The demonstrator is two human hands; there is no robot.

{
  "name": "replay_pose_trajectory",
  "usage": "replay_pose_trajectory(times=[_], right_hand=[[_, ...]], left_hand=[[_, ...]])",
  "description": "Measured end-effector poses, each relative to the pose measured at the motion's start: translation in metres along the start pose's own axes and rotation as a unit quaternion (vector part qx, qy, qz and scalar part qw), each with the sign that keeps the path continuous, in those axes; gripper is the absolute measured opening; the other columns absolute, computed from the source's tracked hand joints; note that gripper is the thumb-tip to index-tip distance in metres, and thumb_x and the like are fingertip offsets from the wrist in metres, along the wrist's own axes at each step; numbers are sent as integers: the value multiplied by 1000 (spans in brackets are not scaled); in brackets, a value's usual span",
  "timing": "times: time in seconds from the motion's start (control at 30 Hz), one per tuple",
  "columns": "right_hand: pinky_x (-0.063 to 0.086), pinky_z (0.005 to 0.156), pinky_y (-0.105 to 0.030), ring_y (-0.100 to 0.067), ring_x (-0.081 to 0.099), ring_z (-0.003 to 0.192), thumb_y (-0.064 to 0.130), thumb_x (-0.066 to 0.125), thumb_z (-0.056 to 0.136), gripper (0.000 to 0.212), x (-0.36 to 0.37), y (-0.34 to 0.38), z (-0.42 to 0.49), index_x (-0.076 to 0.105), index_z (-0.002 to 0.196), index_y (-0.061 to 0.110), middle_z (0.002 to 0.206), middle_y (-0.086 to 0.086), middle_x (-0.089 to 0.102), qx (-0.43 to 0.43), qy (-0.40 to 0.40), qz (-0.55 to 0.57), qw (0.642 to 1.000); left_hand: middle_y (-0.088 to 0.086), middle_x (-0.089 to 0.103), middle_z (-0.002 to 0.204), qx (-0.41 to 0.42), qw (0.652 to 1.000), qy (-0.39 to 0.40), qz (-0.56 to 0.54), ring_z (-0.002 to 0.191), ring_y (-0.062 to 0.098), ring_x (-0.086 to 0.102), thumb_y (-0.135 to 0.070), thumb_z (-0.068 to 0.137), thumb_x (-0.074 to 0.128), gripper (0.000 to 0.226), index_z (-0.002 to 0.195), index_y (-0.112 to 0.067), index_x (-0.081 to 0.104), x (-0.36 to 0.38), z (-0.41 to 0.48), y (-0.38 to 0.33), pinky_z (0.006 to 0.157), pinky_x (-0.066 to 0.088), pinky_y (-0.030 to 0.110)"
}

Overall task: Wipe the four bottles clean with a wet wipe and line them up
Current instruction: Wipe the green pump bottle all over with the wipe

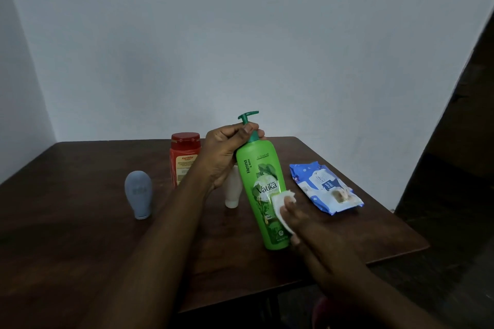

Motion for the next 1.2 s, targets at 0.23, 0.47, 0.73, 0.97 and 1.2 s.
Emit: replay_pose_trajectory(times=[0.23,0.47,0.73,0.97,1.2], right_hand=[[21,121,-23,-10,23,151,27,46,102,55,18,0,-17,35,155,17,166,7,20,-30,16,-68,997],[20,125,-30,-3,16,152,25,42,106,52,-18,8,75,30,157,24,165,8,21,11,-34,-8,999],[19,122,-22,-3,17,152,23,46,105,52,-8,4,40,35,155,25,164,12,23,26,-46,11,999],[30,117,-20,0,33,145,27,53,99,56,8,-11,-27,37,152,34,160,20,32,67,-21,8,997],[32,118,-21,8,32,143,28,49,102,49,-7,-3,-2,43,150,32,155,24,36,95,-26,50,994]], left_hand=[[19,77,109,0,1000,6,1,106,36,72,-24,88,72,34,111,0,74,-3,1,-1,99,58,49],[14,79,100,3,1000,16,15,94,24,76,-22,88,69,29,107,0,74,2,2,0,89,63,36],[15,79,100,3,1000,5,3,97,26,76,-17,92,68,24,107,1,74,2,1,5,92,62,38],[14,78,101,11,1000,1,12,95,26,75,-10,103,59,17,106,-1,74,-3,1,2,91,62,37],[13,78,100,12,1000,22,-4,94,25,76,-14,99,61,20,108,1,71,3,-2,1,87,62,36]])
Point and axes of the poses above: each hand's wrist, its own z-axis towards the middle knuckle, its own x-axis out of the palm, y = z × x, the point moved 5 cm from there along z, towards the middle knuckle
